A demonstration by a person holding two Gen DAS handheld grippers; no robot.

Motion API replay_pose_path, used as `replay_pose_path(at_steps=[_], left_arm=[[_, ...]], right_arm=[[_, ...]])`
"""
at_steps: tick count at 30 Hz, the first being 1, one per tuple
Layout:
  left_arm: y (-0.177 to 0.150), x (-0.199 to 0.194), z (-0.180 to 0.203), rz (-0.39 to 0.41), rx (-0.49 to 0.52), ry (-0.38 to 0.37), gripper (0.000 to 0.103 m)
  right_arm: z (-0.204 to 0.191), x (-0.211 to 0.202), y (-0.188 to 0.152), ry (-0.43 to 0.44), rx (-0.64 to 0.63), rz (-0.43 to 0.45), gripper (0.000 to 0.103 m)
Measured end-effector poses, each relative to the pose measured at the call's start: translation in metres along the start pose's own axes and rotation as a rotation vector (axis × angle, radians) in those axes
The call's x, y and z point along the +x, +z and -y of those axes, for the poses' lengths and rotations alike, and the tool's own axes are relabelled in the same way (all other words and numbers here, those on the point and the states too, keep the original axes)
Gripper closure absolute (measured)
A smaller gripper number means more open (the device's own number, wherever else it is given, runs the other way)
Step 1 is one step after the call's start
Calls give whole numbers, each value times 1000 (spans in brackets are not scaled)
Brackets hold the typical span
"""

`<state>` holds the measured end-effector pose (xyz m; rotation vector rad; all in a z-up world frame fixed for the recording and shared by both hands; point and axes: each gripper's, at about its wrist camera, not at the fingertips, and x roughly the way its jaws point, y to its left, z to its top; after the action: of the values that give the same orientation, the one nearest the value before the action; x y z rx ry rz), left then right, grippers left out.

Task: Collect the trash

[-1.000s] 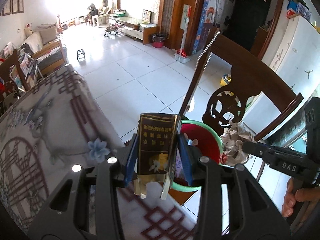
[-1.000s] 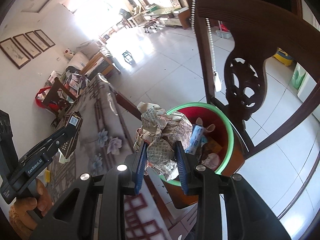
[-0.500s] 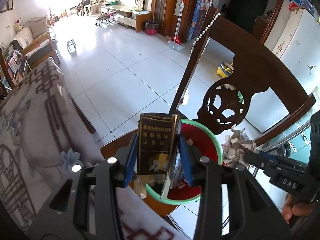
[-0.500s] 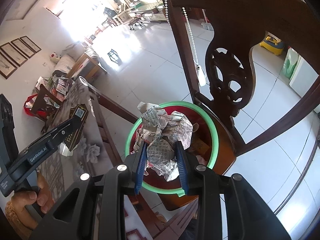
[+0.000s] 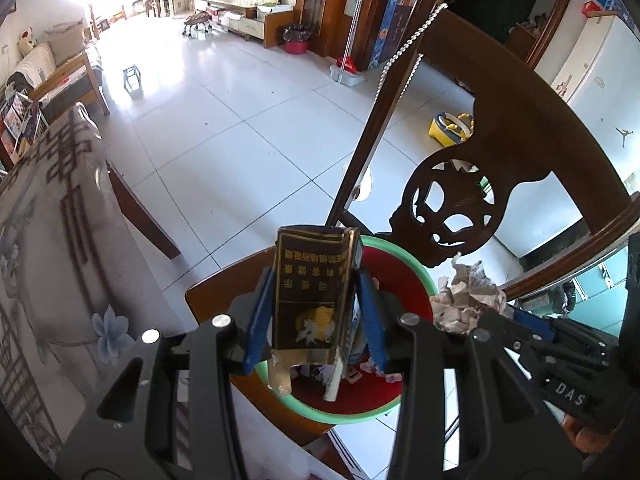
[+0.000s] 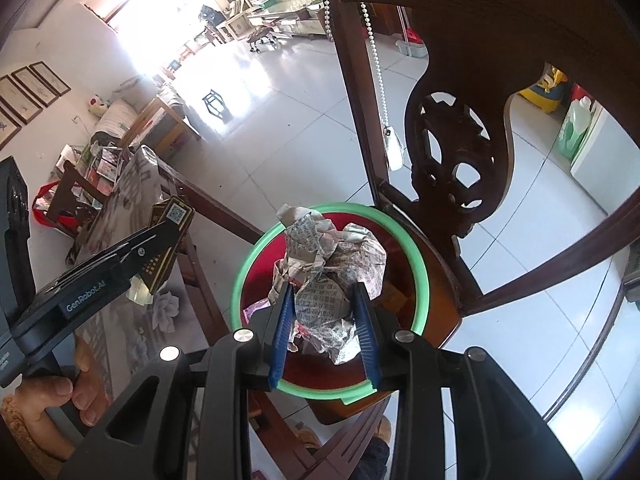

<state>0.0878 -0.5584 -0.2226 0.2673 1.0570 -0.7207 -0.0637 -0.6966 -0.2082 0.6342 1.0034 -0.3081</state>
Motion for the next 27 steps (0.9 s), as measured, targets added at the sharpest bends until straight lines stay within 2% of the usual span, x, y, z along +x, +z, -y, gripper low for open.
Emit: replay_pose_path(at_steps=[1, 2, 4, 6, 9, 13, 16, 20, 22, 25, 26, 27], left_arm=[[1, 1, -1, -7, -4, -5, 63], [1, 4, -1, -15, -3, -10, 61], [2, 5, 1, -20, 3, -14, 47], [1, 2, 1, -4, 5, -13, 45], [1, -5, 4, 7, -1, -38, 34], [-4, -26, 6, 47, 12, -57, 30], [-12, -57, 3, 111, 18, -63, 22], [-23, -117, -10, 227, -12, -69, 16], [-31, -152, -18, 300, -22, -61, 8], [-46, -208, -33, 419, -22, -38, 5], [-51, -222, -38, 454, -21, -25, 5], [-58, -240, -45, 499, -19, 2, 5]], right_arm=[[0, 0, 1, -3, 6, 2, 59], [1, -1, 1, -3, 14, 7, 57], [3, -6, 1, -5, 31, 23, 52], [4, -9, 1, -9, 32, 30, 52], [6, -19, -3, -21, 37, 43, 52], [1, -36, -10, -39, 29, 70, 52], [-11, -56, -17, -49, 3, 113, 48], [-39, -80, -28, -40, -54, 179, 44], [-54, -88, -34, -30, -82, 206, 40], [-81, -97, -47, 5, -117, 248, 35], [-89, -101, -52, 22, -126, 271, 33], [-98, -105, -57, 35, -133, 301, 24]])
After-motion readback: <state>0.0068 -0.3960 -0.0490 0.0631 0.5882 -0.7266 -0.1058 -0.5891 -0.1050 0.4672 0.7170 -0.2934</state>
